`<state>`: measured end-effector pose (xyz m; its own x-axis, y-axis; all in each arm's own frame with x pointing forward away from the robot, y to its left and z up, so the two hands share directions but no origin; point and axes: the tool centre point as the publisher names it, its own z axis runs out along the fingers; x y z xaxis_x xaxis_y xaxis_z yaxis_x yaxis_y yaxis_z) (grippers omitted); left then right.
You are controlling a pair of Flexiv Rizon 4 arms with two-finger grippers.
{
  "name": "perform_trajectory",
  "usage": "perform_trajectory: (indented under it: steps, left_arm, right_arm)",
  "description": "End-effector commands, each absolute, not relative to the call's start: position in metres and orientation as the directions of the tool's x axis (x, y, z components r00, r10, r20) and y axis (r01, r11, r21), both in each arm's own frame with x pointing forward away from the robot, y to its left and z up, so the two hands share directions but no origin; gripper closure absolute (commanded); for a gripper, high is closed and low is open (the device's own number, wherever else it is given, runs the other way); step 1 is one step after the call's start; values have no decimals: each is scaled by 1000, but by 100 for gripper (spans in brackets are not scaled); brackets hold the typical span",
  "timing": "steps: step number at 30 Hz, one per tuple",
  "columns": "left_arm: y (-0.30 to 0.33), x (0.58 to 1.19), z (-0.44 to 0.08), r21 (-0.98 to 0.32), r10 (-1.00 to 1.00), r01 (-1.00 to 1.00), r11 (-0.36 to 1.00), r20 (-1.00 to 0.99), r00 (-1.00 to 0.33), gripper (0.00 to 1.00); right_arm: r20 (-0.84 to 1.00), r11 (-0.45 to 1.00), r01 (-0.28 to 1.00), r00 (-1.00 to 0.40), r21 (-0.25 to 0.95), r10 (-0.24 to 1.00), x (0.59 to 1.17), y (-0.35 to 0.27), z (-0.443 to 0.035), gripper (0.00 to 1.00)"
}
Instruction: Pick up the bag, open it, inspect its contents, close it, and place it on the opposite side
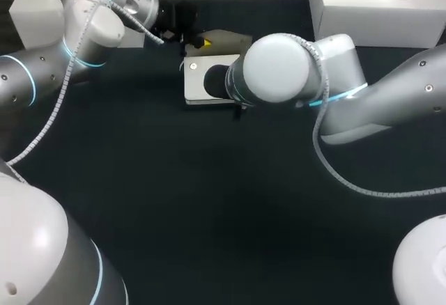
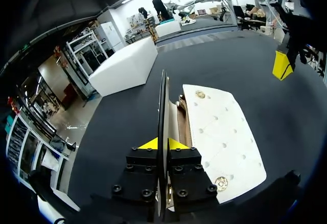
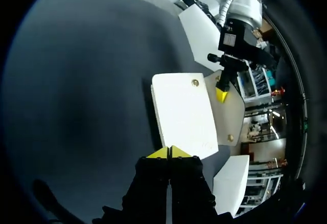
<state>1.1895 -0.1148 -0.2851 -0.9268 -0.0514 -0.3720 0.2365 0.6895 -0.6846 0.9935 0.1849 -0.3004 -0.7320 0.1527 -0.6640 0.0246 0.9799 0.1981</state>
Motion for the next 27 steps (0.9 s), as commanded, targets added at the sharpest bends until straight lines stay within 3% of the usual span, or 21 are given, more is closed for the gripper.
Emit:
perform_trajectory:
  steps: [1, 11, 15, 25, 26, 27]
  left_arm:
    - [-116, 1194, -289, -690, -48, 241, 682, -372, -927, 100]
    - [-116, 1194, -289, -690, -48, 241, 682, -372, -927, 100]
    - [-126, 1203, -295, -663, -1, 299, 687, -411, -911, 100]
    - [-131, 1235, -316, -589, 59, 344, 731, -447, -892, 100]
    - [-131, 1237, -318, -590, 63, 345, 730, -445, -893, 100]
    - [-131, 1239, -319, -589, 64, 343, 732, -443, -894, 100]
  right_arm:
    - [-636, 979, 13, -759, 205, 143, 1001, 185, -308, 100]
    - [-636, 979, 13, -759, 205, 143, 1001, 185, -308, 100]
    - [-734, 990, -31, -674, 141, 83, 1005, 189, -304, 100]
    - [-762, 992, -64, -646, 113, 46, 1004, 194, -332, 100]
    - [-764, 992, -66, -643, 109, 41, 1004, 194, -333, 96]
    - [-766, 992, -68, -642, 103, 35, 1004, 194, -334, 80]
